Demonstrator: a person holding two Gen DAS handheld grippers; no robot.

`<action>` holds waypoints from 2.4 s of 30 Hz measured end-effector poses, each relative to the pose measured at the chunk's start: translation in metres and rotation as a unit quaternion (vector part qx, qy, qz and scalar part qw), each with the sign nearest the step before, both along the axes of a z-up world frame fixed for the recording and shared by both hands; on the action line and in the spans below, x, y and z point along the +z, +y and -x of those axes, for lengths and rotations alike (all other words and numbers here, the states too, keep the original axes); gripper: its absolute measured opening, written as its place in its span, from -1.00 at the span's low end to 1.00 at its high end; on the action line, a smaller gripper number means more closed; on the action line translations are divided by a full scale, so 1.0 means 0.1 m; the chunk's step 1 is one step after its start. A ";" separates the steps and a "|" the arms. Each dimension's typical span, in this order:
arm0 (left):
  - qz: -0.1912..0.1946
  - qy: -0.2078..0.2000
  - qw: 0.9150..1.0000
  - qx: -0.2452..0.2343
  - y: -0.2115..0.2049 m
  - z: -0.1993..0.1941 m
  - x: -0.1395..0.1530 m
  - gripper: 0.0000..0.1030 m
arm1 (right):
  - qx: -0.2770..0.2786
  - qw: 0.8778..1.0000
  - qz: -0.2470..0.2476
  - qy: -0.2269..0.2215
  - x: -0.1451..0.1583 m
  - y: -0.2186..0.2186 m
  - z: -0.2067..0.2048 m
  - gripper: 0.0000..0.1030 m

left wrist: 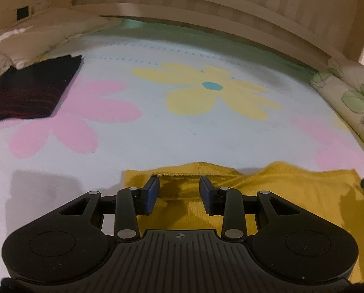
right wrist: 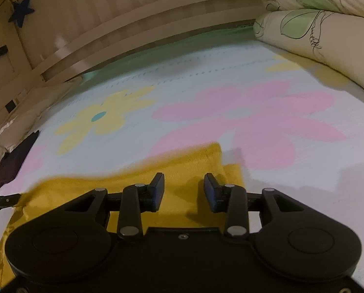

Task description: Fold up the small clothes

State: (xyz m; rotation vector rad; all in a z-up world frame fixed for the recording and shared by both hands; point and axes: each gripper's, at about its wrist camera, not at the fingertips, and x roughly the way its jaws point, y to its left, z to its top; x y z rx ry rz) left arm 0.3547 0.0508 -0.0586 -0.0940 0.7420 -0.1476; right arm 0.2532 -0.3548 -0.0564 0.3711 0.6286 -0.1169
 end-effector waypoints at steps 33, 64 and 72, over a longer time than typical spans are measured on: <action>-0.082 0.041 0.996 0.001 -0.10 -0.14 -0.21 -0.14 | 0.107 0.992 0.046 0.044 -0.08 0.58 -0.18 0.35; -0.010 0.038 0.999 0.006 -0.41 -0.35 -0.17 0.30 | 0.116 0.992 0.039 0.043 0.02 0.54 -0.08 0.51; 0.030 0.052 0.998 -0.027 -0.46 -0.04 0.21 0.50 | 0.084 0.996 -0.018 0.037 0.23 0.16 0.12 0.92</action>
